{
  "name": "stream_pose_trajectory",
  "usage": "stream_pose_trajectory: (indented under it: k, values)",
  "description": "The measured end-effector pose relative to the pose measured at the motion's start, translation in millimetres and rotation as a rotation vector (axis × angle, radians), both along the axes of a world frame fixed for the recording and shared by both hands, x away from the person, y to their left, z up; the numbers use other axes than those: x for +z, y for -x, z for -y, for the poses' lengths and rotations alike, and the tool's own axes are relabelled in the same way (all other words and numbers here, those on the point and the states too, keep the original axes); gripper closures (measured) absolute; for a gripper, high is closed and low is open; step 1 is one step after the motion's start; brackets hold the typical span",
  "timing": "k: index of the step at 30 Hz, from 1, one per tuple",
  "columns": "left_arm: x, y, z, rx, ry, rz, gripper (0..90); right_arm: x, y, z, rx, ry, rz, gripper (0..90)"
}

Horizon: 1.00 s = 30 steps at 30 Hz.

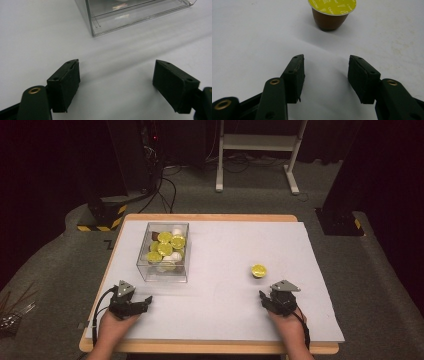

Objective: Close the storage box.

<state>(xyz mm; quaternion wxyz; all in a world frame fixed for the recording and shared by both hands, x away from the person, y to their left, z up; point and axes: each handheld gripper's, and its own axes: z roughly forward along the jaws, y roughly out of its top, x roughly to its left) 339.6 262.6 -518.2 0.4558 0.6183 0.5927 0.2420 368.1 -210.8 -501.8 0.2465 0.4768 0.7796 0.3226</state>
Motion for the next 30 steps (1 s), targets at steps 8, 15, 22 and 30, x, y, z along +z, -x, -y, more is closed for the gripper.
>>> stream_pose_trajectory:
  k: [8, 15, 22, 30]
  values:
    - [0.3, 0.2, -1.1, -0.008, 0.006, -0.009, 22.0, -0.8, -3.6, 5.3, -0.018, -0.044, -0.03, 43.6]
    - [0.0, -0.4, -0.7, -0.022, 0.004, -0.011, 18.8, -1.1, -3.6, 5.3, -0.018, -0.048, -0.032, 43.6]
    - [-0.1, -0.3, -0.3, -0.026, 0.004, -0.015, 17.6, -1.2, -3.6, 5.3, -0.018, -0.045, -0.03, 43.6]
    - [0.0, -0.5, -0.6, -0.03, -0.002, -0.017, 17.5, -1.3, -3.5, 5.1, -0.019, -0.044, -0.026, 43.6]
